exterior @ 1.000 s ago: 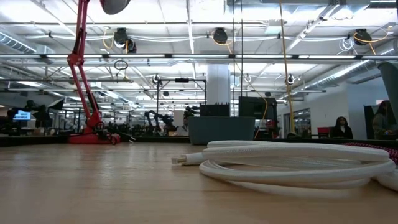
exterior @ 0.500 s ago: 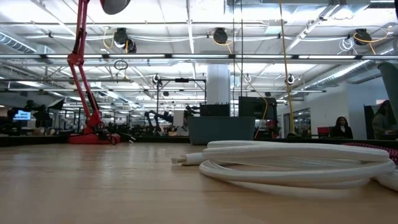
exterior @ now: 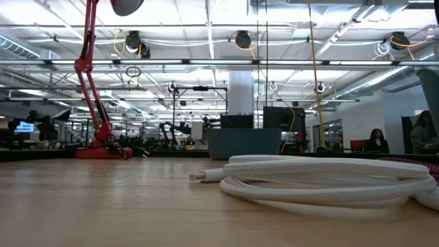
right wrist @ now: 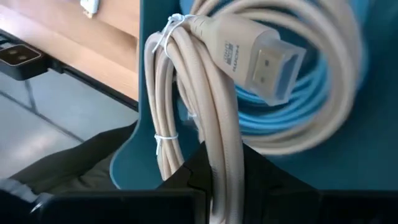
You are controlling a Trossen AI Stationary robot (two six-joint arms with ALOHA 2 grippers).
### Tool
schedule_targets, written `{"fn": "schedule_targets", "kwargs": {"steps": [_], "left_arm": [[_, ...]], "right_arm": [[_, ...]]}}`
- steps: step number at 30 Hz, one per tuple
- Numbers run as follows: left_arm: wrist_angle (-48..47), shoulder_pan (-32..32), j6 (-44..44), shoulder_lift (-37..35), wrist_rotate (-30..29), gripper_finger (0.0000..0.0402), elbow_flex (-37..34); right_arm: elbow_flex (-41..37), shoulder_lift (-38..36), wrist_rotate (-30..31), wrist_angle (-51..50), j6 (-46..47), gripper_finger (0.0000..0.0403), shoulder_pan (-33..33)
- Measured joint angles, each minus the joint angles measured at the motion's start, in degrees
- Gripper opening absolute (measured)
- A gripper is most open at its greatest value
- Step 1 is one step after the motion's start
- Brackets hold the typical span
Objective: Pick & Place USB Port
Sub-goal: Put the light brown HDMI cable into the bottom blue bin
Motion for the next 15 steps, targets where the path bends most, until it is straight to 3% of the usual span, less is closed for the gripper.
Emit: {"fn": "schedule_targets", "kwargs": {"steps": [9,15], "left_arm": [[0.0,0.0,-0.39,0.0,0.0,0.0152,-0.02],[0.0,0.0,-0.42,0.0,0.0,0.0152,-0.02]], "right_arm": [[-4.09,-0.57,0.21,1.38,-0.01,0.003,-0.13],[-4.2,-3.88,6.1,2.94,-0.19,0.003,-0.09]]}}
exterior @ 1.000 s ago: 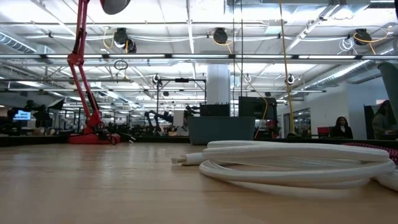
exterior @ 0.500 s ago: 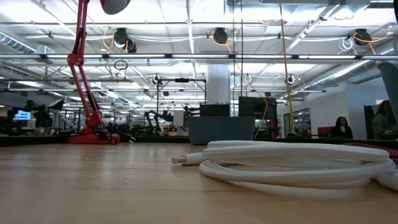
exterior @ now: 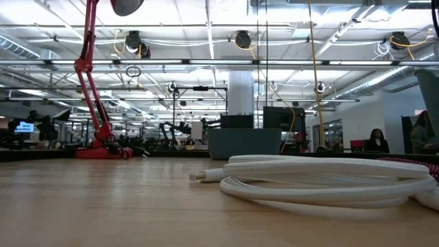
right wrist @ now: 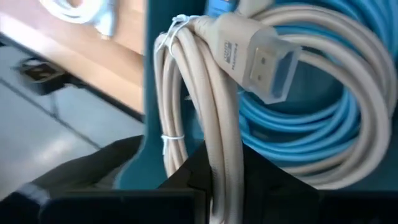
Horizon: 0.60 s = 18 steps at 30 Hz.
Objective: Pick & Place USB Port
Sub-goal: Put the light brown HDMI cable into the bottom blue bin
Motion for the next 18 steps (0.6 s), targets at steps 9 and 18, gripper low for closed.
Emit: {"fn": "schedule_targets", "kwargs": {"steps": [9,18], "left_arm": [[-0.07,0.0,-0.67,0.0,-0.48,0.0152,-0.91],[1.22,-0.07,-3.47,0.02,3.53,0.0152,-9.36]], "right_arm": [[0.01,-4.5,1.01,-1.48,0.23,0.003,0.09],[11.13,-5.16,-1.83,-22.4,1.25,0.003,0.1]]}}
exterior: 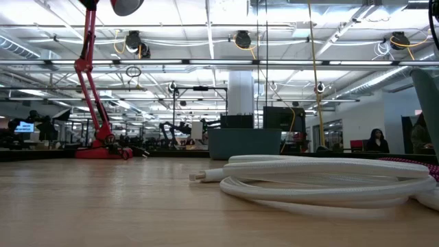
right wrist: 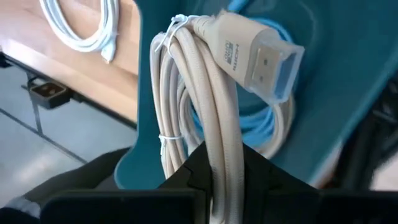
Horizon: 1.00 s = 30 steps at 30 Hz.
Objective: Pick & Place USB Port
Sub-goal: Put the light brown HDMI cable into the bottom blue bin
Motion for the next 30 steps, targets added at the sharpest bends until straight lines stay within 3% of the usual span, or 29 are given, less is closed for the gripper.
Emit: {"fn": "schedule_targets", "kwargs": {"steps": [11,30], "left_arm": [[9.69,-1.7,-1.2,0.0,2.88,0.0152,-6.29],[10.89,-2.16,-0.52,0.0,2.69,0.0152,-6.29]], "right_arm": [[2.27,3.46,-1.79,3.48,-0.02,0.003,0.76],[1.31,7.72,-4.57,5.17,0.4,0.003,0.35]]}}
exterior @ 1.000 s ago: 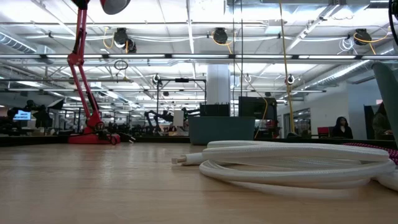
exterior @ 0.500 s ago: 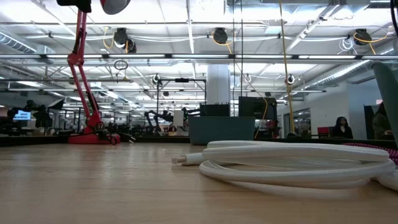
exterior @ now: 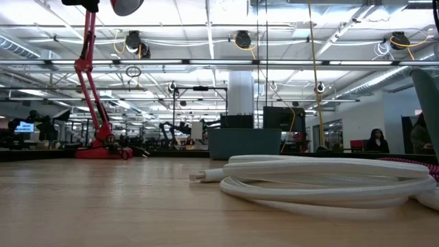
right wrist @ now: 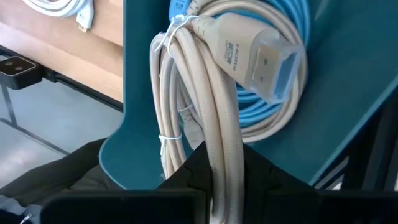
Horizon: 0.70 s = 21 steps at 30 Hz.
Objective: Pick & Place USB Port
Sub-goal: Put the light brown HDMI cable into the bottom blue bin
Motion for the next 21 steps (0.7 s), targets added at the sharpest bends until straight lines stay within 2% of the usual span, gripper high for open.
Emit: {"fn": "schedule_targets", "kwargs": {"steps": [6,9,13,21], "left_arm": [[0.12,-0.97,-0.53,0.0,0.47,0.0152,0.0],[0.16,-1.38,-0.69,0.0,0.48,0.0152,0.0],[0.25,-1.58,-1.07,0.0,0.79,0.0152,0.0],[0.26,-1.58,-1.05,0.0,0.92,0.0152,0.0]], "right_arm": [[-5.27,0.0,-0.25,8.18,-0.13,0.003,-0.1],[-7.55,-0.04,-2.83,10.82,-0.12,0.003,-0.11],[-7.86,-0.1,-5.91,8.67,0.6,0.0034,-0.1],[-7.78,-0.09,-6.04,6.92,0.87,0.0041,-0.1]]}}
